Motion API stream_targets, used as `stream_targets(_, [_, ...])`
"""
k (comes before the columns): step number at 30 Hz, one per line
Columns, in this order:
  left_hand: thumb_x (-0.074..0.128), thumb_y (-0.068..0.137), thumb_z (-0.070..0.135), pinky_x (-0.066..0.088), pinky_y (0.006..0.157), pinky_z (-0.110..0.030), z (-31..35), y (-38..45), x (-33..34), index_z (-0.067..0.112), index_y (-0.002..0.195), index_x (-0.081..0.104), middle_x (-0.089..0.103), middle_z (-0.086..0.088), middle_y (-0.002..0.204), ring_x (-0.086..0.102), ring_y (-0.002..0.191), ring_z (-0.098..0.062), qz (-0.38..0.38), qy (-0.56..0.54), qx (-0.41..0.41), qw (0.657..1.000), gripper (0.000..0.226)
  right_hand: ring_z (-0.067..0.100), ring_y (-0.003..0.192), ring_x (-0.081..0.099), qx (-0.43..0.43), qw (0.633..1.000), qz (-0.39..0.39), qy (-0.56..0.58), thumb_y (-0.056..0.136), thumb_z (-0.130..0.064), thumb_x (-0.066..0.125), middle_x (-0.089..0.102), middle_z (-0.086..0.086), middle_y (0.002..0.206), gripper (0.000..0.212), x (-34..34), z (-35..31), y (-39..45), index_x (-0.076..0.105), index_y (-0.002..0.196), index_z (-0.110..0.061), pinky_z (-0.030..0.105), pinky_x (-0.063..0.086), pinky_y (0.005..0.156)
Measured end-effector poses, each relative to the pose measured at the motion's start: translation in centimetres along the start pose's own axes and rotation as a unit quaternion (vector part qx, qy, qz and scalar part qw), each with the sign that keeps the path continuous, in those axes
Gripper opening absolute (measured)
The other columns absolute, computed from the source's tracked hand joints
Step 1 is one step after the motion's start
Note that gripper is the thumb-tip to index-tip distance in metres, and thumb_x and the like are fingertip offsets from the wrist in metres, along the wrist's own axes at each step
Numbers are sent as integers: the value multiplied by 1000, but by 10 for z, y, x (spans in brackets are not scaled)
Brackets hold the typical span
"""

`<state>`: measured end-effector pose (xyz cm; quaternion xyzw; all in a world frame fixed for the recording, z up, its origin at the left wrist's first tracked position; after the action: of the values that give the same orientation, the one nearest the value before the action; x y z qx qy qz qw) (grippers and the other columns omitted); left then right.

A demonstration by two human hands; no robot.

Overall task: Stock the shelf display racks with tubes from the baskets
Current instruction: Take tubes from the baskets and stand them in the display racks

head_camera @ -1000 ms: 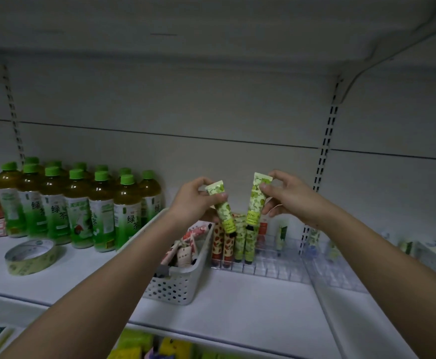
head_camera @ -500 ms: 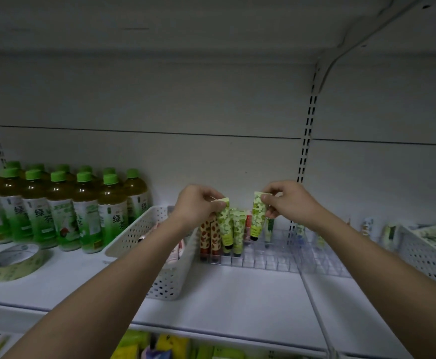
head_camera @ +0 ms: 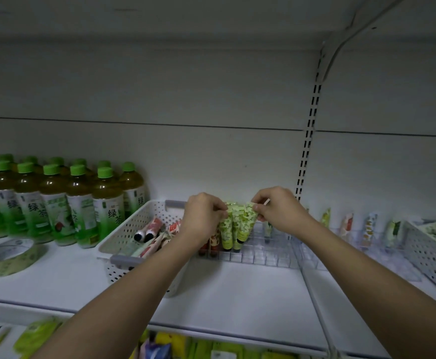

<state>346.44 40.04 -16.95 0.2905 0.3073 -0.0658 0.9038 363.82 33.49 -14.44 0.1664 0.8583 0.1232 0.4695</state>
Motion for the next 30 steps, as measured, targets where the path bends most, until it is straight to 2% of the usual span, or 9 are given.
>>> stream_targets(3, [78,80,12,56,83,-27,-2,-1,5,13,89,79,75,-1,90,67,79,-10,10,14,13,1000,9,16,77,68,-6,1000,-5,-9,93,-12,64,70,1,88,11,4,2,2,72,87,-16,31,55,76])
stream_targets(9, [75,82,9,55,80,-25,-1,1,9,13,89,78,75,-1,88,65,76,-10,15,42,44,998,9,14,77,67,-4,1000,-8,-18,94,-12,62,70,0,85,13,13,7,6,75,96,-13,29,54,79])
stream_targets(15, [75,82,7,54,84,-29,-8,1,14,12,93,78,74,-4,94,67,85,-16,-3,52,41,998,13,16,81,66,-9,1000,-11,-20,94,-11,62,66,-1,83,13,16,7,8,74,98,-13,29,52,80])
stream_targets(18, [74,81,4,53,78,-27,-11,-2,16,13,89,77,73,-3,90,65,81,-15,3,59,42,997,12,16,80,67,-9,1000,-13,-19,95,-11,61,68,1,85,13,17,8,8,74,99,-12,30,54,80])
stream_targets(23, [65,81,-4,42,65,-23,-9,-6,21,15,80,76,63,1,86,55,77,-14,8,169,98,981,22,18,79,68,-17,1000,-12,-21,94,-10,61,69,2,90,12,19,9,7,71,98,-15,32,56,78])
stream_targets(26, [64,87,1,44,71,-26,-7,-6,21,19,90,77,65,0,93,53,87,-18,4,214,128,968,22,18,77,66,-33,999,-8,-30,94,-8,61,67,3,92,12,19,9,6,69,97,-17,35,56,77])
stream_targets(30, [61,91,15,46,80,-32,-3,-6,11,22,116,70,65,-2,110,52,101,-23,0,223,125,967,28,15,77,65,-43,998,-17,-46,93,-8,62,68,2,93,13,21,8,8,70,95,-18,32,54,77])
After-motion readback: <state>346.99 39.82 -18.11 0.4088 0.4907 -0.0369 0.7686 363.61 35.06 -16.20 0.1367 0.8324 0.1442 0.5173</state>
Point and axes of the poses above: each hand's wrist, its own y-axis towards the middle knuckle, its own x-axis out of the palm, z = x × y, the point moved 2 cm from there along y, towards the middle knuckle
